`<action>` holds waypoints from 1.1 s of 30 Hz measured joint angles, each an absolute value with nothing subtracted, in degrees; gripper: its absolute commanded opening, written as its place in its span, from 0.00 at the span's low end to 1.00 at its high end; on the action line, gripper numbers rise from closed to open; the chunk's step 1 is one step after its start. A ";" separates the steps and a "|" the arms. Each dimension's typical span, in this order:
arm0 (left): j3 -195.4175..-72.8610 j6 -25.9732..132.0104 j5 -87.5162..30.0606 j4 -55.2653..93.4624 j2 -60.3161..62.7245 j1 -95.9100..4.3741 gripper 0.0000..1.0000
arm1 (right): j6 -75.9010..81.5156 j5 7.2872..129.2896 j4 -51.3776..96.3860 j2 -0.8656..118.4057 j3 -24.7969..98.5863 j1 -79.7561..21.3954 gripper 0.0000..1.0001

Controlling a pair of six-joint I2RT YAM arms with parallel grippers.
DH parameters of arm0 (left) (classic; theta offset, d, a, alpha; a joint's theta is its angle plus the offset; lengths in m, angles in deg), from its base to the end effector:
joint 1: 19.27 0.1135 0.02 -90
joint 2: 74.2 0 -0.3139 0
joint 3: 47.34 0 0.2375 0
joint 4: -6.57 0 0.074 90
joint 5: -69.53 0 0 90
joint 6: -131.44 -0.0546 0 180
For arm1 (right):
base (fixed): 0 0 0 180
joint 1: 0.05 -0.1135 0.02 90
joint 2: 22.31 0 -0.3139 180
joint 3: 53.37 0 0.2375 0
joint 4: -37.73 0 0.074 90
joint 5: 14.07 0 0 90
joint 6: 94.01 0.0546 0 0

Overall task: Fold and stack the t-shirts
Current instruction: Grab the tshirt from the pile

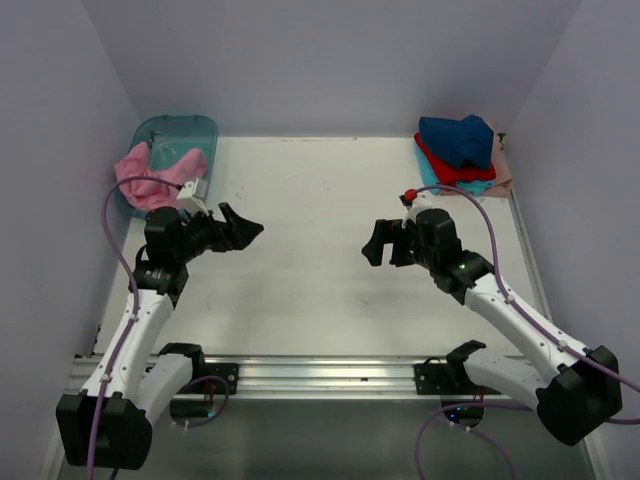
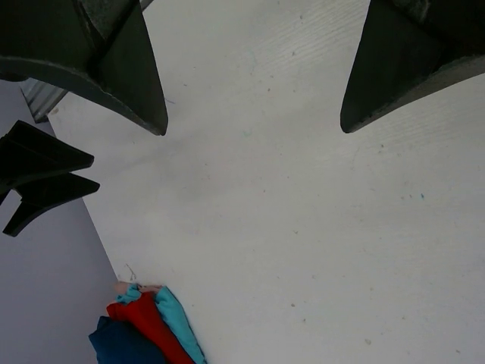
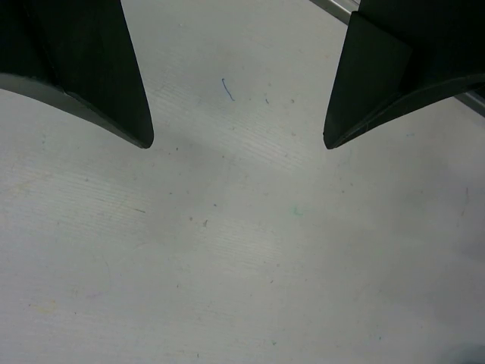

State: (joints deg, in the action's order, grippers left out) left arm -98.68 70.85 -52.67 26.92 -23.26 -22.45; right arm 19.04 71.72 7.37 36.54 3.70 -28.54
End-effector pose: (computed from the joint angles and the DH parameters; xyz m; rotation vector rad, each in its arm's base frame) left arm 0.1708 -0.0386 0.3179 -0.0577 1.9701 -0.9151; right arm 0.1772 0.1007 0.3064 -0.1484 2.1863 0.5990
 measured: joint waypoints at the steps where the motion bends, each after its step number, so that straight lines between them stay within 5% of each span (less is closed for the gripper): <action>1: -98.90 70.83 -52.10 27.09 -23.59 -22.45 1.00 | 19.04 71.72 7.37 36.54 3.70 -28.54 0.99; 13: -112.34 69.23 -38.12 31.38 -20.49 -22.65 1.00 | 19.41 71.48 7.94 36.06 3.67 -28.54 0.99; 23: -139.22 65.89 -1.64 38.39 4.41 -22.12 1.00 | 20.59 70.00 8.53 33.68 1.79 -28.54 0.99; 33: -148.80 65.86 3.91 43.66 29.67 -14.45 0.97 | 21.49 68.77 9.17 29.65 -1.16 -28.57 0.99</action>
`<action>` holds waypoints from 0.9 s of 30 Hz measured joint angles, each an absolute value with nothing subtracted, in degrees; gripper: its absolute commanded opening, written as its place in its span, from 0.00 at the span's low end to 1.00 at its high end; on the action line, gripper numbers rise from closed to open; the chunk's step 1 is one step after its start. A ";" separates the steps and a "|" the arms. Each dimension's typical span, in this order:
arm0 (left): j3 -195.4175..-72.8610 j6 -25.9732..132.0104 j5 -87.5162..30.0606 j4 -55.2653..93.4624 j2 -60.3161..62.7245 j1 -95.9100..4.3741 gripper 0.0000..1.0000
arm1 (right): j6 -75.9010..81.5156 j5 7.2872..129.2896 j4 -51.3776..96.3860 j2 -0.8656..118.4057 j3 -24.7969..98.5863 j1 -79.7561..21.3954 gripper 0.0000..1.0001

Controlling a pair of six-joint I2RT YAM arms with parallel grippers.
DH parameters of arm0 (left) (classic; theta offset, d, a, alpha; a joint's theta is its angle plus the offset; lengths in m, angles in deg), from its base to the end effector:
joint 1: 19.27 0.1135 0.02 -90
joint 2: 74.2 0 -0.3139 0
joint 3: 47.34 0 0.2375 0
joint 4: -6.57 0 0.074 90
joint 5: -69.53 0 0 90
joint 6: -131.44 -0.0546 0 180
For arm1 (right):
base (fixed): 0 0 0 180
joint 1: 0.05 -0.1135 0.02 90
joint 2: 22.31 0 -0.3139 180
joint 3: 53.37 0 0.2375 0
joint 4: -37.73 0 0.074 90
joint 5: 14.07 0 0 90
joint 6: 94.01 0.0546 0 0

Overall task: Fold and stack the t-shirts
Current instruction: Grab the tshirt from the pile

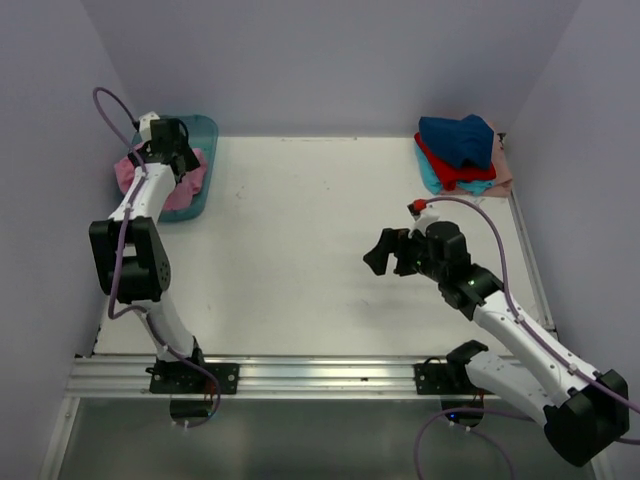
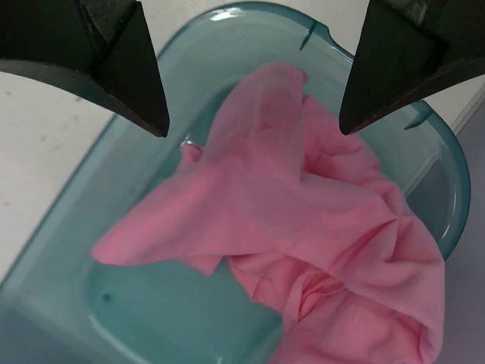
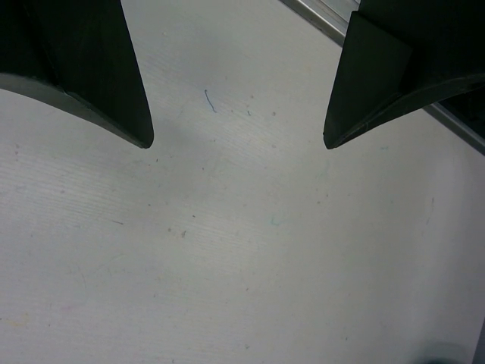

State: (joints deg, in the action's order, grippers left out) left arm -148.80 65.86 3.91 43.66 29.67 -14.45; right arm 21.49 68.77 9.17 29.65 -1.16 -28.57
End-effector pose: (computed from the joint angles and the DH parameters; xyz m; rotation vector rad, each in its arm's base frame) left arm 0.4246 0.0584 0.3296 -0.7695 2.0651 0.2907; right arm 0.1522 0.0904 0.3010 -0.1361 2.1336 0.6985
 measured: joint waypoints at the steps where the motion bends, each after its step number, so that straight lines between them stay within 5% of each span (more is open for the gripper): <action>1: -149.30 65.89 4.13 44.23 31.36 -13.86 0.97 | 21.51 68.79 9.17 29.17 -1.59 -28.57 0.99; 5: -152.29 65.91 4.92 46.17 38.09 -12.20 0.97 | 21.71 68.86 8.84 27.42 -2.51 -28.57 0.99; 8: -155.27 65.89 4.72 46.92 42.33 -11.94 0.79 | 21.90 68.88 8.88 26.46 -2.58 -28.57 0.99; 10: -156.73 66.02 2.98 47.00 44.58 -11.89 0.15 | 21.95 68.88 8.95 26.20 -2.58 -28.57 0.99; 11: -157.32 65.73 1.60 47.00 45.56 -11.89 0.00 | 21.95 68.88 8.95 26.18 -2.58 -28.57 0.99; 18: -154.94 64.84 -10.14 45.91 41.02 -12.42 0.00 | 22.06 68.88 8.99 27.21 -2.82 -28.54 0.99; 27: -152.38 68.31 -25.00 41.12 9.74 -27.32 0.00 | 22.19 69.93 9.47 28.06 -3.78 -28.57 0.99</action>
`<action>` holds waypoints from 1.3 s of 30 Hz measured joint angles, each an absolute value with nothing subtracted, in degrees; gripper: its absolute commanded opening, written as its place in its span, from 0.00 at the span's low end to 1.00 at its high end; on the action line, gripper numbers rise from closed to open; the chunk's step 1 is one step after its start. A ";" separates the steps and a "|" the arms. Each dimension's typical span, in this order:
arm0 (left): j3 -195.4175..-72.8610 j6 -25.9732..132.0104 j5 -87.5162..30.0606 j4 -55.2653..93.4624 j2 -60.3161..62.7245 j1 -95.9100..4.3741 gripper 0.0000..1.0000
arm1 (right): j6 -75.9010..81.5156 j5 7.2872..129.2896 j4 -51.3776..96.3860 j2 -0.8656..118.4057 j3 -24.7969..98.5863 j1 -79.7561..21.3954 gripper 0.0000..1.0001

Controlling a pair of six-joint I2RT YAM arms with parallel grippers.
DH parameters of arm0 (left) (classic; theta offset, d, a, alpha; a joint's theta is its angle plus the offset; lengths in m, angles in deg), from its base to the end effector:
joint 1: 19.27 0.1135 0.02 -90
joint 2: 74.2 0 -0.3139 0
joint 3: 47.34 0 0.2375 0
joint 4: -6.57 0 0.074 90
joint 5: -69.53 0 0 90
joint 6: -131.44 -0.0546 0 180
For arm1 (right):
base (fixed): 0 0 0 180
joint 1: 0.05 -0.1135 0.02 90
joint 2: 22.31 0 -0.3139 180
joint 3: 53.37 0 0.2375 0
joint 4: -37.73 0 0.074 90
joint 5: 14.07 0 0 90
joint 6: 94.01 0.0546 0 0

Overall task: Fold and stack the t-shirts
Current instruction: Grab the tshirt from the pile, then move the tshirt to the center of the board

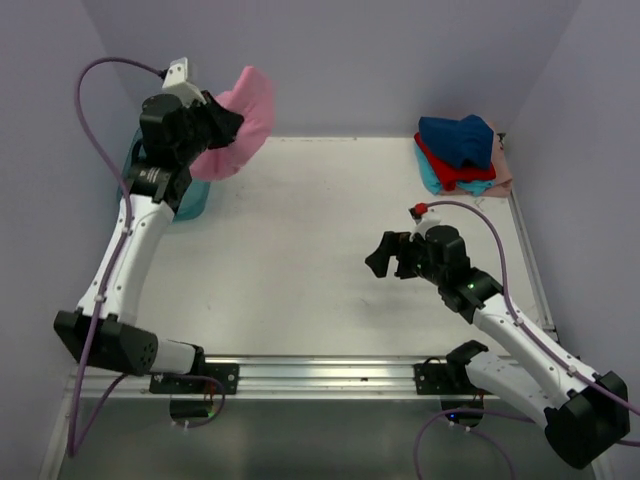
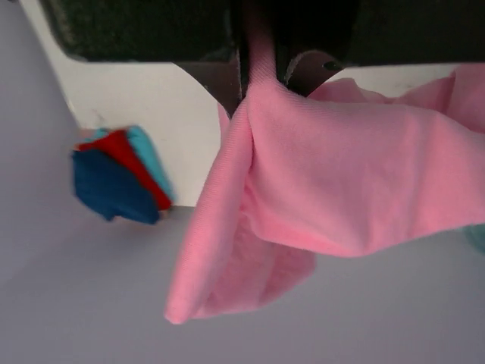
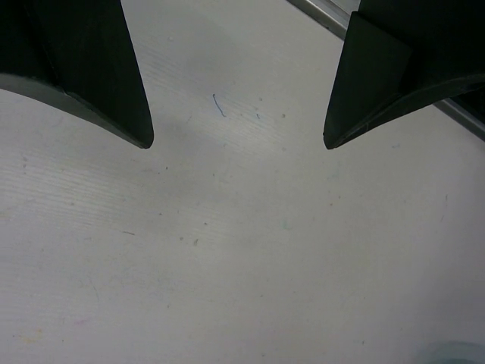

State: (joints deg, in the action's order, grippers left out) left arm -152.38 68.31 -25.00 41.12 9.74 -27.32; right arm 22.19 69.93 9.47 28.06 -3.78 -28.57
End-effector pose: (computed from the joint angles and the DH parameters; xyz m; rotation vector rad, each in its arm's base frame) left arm 0.3295 -0.0510 0.4813 -0.2432 1.8174 -0.5030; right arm 0.1461 0.0859 0.2897 -0.1097 2.1464 0.6811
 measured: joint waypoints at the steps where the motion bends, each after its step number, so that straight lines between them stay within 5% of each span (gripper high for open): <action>1: -151.00 69.40 -28.04 39.51 6.50 -28.83 0.00 | 22.25 70.48 9.47 28.06 -3.78 -28.57 0.99; 14: -107.84 98.98 -67.25 2.63 -4.31 -39.48 0.00 | 26.14 95.72 4.58 14.18 -3.80 -28.61 0.99; 22: -91.82 95.74 -58.12 15.25 -9.08 -39.67 0.00 | 25.69 106.65 -0.04 13.46 -2.21 -28.61 0.99; 25: -90.05 93.62 -47.93 26.20 -14.54 -40.07 0.32 | 25.47 106.19 -0.98 18.03 -0.65 -28.61 0.99; 27: -90.00 92.40 -41.04 32.43 -20.23 -40.74 0.75 | 25.34 104.77 -0.95 21.37 -0.15 -28.61 0.99; 29: -90.64 92.27 -35.21 37.41 -25.76 -41.31 0.99 | 25.12 102.19 -0.80 24.80 -0.06 -28.61 0.99; 39: -93.98 91.52 -26.64 44.88 -28.27 -42.36 1.00 | 21.60 79.04 8.25 45.63 2.95 -28.61 0.99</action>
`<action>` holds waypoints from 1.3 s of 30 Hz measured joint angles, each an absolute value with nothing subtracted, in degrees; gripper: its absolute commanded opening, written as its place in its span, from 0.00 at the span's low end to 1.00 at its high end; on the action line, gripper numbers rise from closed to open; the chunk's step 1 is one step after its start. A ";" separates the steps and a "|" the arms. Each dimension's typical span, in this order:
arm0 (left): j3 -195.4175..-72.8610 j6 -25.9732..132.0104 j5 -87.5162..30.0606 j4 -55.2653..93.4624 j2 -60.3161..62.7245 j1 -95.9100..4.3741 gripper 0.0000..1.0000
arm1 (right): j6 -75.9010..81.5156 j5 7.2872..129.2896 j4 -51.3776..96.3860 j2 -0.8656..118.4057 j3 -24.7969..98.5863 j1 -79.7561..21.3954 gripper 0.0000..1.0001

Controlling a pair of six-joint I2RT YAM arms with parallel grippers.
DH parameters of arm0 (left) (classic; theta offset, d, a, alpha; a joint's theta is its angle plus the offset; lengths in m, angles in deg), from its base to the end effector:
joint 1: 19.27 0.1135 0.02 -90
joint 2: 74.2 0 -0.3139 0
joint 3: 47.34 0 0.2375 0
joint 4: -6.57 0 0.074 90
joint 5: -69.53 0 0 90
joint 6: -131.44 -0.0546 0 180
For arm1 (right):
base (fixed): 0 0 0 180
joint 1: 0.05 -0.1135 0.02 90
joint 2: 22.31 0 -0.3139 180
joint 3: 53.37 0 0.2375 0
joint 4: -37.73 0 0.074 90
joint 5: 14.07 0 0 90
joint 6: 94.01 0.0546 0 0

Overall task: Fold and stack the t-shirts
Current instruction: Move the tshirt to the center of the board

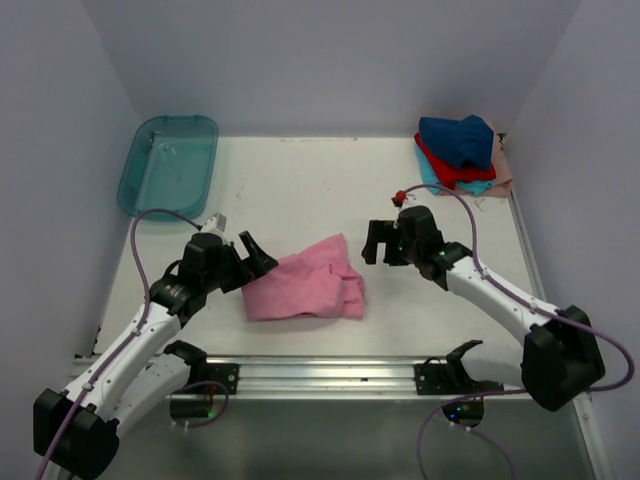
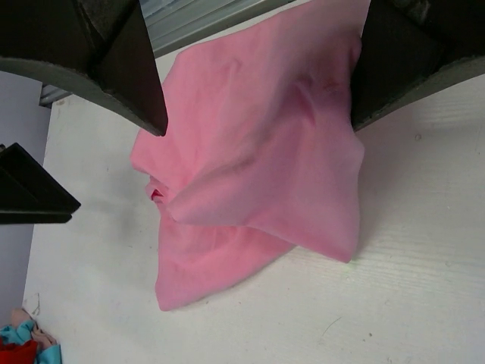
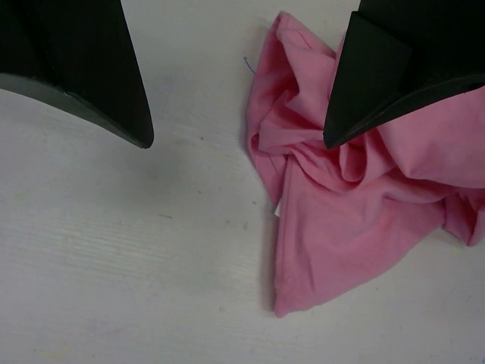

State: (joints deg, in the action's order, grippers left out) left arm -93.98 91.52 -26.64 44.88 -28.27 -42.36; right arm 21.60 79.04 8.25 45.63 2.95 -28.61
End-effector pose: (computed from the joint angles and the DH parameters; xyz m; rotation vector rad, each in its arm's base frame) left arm 0.1272 -0.0606 0.2637 -0.4876 2.2985 -0.7905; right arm 0.2048 0.1081 0.2721 -0.0311 2.3241 0.4250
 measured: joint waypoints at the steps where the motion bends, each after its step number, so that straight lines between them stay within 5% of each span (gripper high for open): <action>1: -93.98 91.52 -26.64 44.86 -27.96 -42.40 1.00 | 21.10 77.01 8.97 48.34 4.46 -28.61 0.99; 9: -94.66 91.33 -23.41 49.17 -31.48 -43.65 1.00 | 18.30 65.06 14.67 71.36 17.40 -29.33 0.95; 17: -94.96 91.35 -22.03 50.44 -34.21 -43.72 1.00 | 18.19 60.16 16.55 82.09 22.80 -31.65 0.68; 18: -94.90 91.35 -21.99 50.48 -34.21 -43.72 1.00 | 18.19 59.77 16.75 82.77 23.50 -31.91 0.62; 20: -94.57 91.35 -21.94 50.37 -34.24 -43.72 1.00 | 18.04 59.37 17.21 83.62 24.44 -32.30 0.14; 21: -94.24 91.35 -21.94 50.35 -34.26 -43.72 1.00 | 18.25 59.22 17.45 83.99 24.83 -32.48 0.00; 30: -89.67 90.80 -24.83 47.49 -31.22 -43.72 1.00 | 19.94 67.33 15.90 82.31 24.63 -32.89 0.00; 39: -87.95 85.84 -31.45 41.69 -22.72 -43.82 1.00 | 20.35 93.49 9.34 44.95 15.43 -33.05 0.00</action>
State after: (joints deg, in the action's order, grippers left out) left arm -87.95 85.84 -31.45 41.69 -22.72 -43.82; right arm 20.35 93.49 9.34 44.95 15.43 -33.05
